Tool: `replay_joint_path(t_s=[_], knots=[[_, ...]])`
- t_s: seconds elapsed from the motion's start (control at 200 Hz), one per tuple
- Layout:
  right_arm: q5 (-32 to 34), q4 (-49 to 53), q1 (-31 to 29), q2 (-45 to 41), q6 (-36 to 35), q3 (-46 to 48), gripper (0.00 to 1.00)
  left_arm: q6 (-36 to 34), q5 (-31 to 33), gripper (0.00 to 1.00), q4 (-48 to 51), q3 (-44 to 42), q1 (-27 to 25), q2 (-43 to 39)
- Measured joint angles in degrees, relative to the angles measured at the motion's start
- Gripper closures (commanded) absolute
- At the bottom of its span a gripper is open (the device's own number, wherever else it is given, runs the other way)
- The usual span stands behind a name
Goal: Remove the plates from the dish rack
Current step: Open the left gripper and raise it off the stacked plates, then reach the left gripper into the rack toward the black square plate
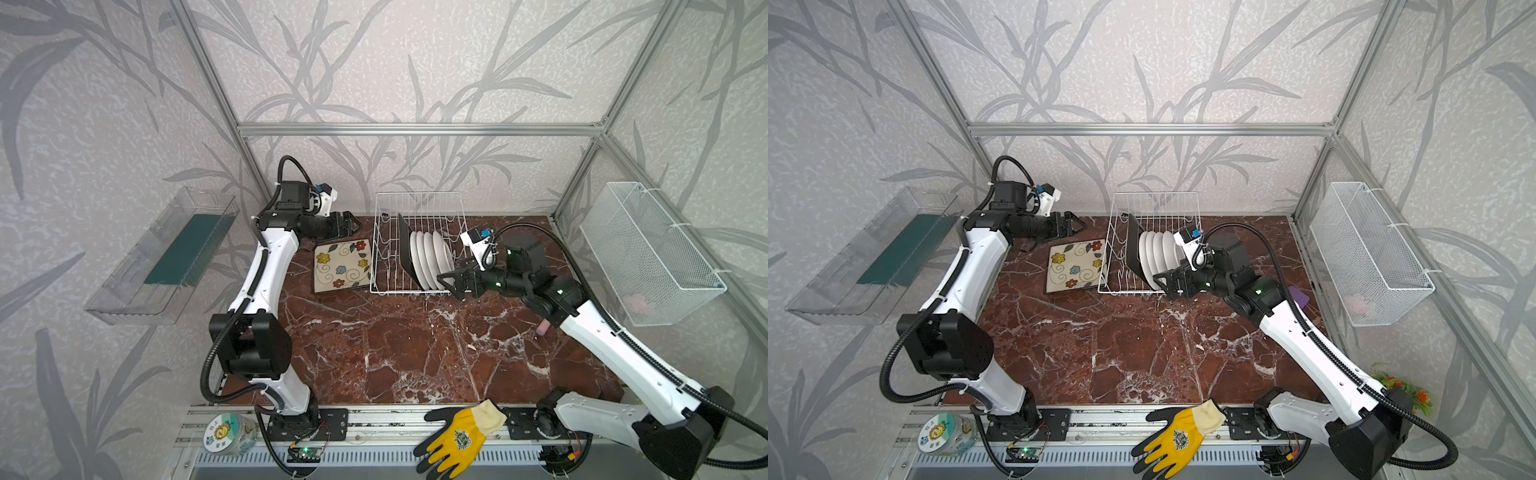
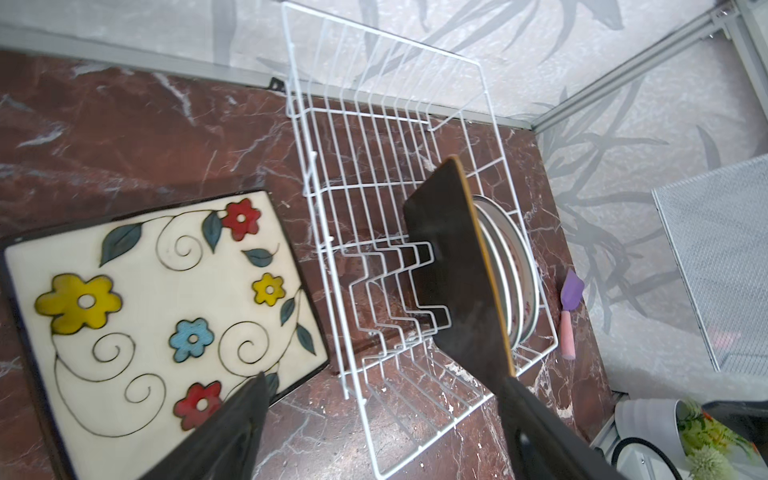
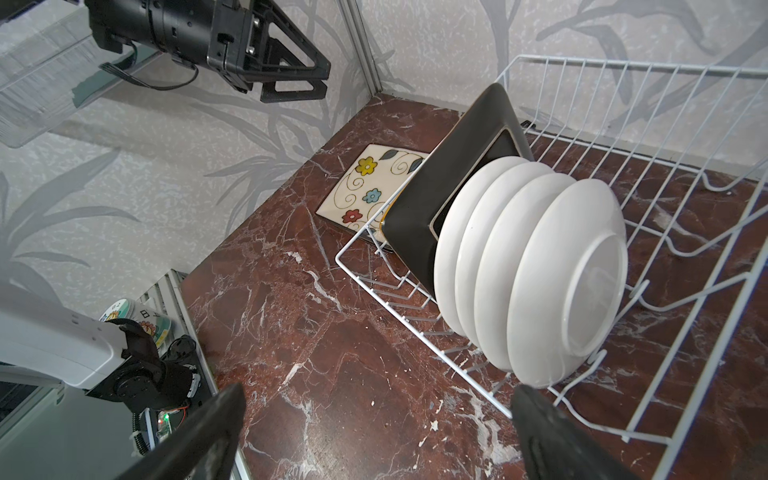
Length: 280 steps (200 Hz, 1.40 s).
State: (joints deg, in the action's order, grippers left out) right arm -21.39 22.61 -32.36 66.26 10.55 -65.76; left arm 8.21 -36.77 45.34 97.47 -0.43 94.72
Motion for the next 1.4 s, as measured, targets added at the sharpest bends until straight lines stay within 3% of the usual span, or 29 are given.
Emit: replay_joint_path(t_s=[0.285,0.595,0.92,1.185,1.4], knots=[[0.92,0.13,0.00,-1.22,0.00,1.05,0.01,3.65,8.68,0.05,-3.13,-1.99,-11.06,-5.14],[1.03,0.15,0.00,-1.49,0.02,2.23,0.01,12.04,16.76,0.11,-5.55,-4.00,-16.37,-3.69],[1.97,0.39,0.00,-1.81,-0.02,2.67,0.01,14.99,18.73,0.24,-6.14,-3.87,-20.00,1.42],[2.91,0.50,0.00,-1.95,0.15,3.85,0.01,14.58,18.12,0.44,-6.43,-3.28,-20.96,6.36],[3.34,0.61,0.00,-1.99,0.13,4.02,0.01,14.53,17.35,0.50,-6.88,-1.88,-21.22,8.44]])
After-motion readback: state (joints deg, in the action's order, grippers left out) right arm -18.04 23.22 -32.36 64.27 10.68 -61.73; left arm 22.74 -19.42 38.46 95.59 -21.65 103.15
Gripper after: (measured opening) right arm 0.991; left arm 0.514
